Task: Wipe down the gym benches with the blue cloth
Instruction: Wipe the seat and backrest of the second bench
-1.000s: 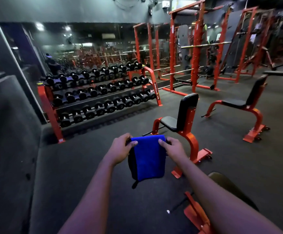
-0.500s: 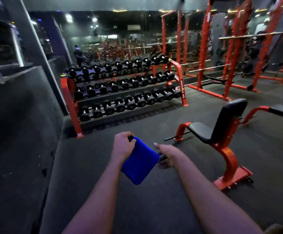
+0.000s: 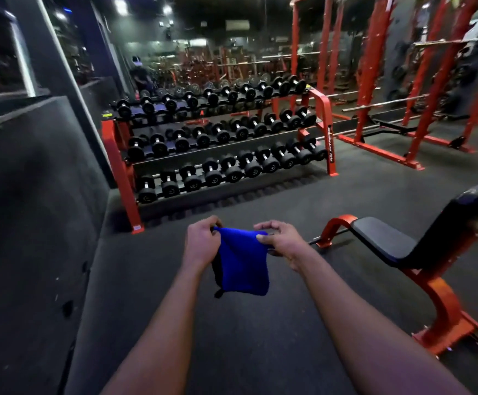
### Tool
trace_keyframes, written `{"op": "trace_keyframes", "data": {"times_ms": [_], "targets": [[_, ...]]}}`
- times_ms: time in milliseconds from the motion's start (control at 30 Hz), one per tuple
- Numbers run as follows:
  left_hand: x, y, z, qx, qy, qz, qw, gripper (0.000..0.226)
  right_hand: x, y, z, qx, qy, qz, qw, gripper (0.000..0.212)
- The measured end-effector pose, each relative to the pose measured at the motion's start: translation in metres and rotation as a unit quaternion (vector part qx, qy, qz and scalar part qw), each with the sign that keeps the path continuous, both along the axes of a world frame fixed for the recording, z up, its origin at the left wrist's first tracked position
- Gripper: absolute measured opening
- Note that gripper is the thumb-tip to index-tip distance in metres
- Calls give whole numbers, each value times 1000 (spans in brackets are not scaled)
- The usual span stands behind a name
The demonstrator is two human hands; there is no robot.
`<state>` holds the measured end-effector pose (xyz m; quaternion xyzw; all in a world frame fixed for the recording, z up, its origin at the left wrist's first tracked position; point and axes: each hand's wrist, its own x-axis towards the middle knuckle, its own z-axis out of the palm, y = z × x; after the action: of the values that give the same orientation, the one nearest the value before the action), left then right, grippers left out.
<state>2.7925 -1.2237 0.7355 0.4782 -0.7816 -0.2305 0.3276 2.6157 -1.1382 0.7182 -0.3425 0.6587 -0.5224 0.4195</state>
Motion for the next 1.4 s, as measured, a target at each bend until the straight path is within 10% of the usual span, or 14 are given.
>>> {"op": "trace_keyframes", "data": {"times_ms": [367,833,1400], "targets": [[-116,-202,1,18,-84,-231,969,23,-98,-143,-11,57,104,-247,962,18],[-384,-326,-20,-22,-95,-380,920,6,-304,-233,-58,114,42,-155,980,38],[-676,-465,-91,37,-138,-521,841,14,-538,-334,-113,161,49,-426,889,23]]}}
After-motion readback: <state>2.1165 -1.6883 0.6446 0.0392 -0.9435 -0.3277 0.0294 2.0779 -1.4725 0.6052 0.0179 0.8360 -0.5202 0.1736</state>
